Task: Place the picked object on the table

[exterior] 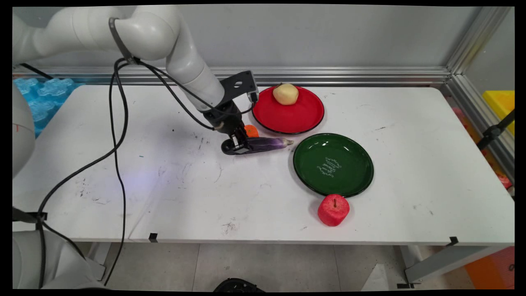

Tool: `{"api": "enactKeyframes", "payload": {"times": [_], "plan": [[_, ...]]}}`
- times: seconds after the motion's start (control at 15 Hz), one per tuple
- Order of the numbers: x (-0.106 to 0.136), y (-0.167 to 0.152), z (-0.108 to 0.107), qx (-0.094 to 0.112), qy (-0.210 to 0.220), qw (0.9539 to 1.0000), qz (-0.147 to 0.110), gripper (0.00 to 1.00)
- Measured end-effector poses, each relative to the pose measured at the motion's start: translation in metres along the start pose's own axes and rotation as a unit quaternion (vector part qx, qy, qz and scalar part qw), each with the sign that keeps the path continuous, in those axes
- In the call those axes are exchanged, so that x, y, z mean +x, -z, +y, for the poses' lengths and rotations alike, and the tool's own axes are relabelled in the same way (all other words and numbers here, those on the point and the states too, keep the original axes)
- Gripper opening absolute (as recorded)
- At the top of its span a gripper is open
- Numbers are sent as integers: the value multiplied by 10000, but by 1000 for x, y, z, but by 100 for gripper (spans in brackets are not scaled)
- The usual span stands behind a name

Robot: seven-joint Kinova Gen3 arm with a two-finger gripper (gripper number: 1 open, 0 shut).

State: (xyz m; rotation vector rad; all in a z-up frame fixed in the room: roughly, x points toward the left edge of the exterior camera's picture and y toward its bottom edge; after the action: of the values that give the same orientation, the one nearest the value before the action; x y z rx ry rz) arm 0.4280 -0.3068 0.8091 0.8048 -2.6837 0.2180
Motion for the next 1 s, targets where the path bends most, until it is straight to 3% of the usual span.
{"api": "enactKeyframes", "payload": {"times": [1.0], "plan": [[-13,-33,-6,-42,186,9995,233,0]]}}
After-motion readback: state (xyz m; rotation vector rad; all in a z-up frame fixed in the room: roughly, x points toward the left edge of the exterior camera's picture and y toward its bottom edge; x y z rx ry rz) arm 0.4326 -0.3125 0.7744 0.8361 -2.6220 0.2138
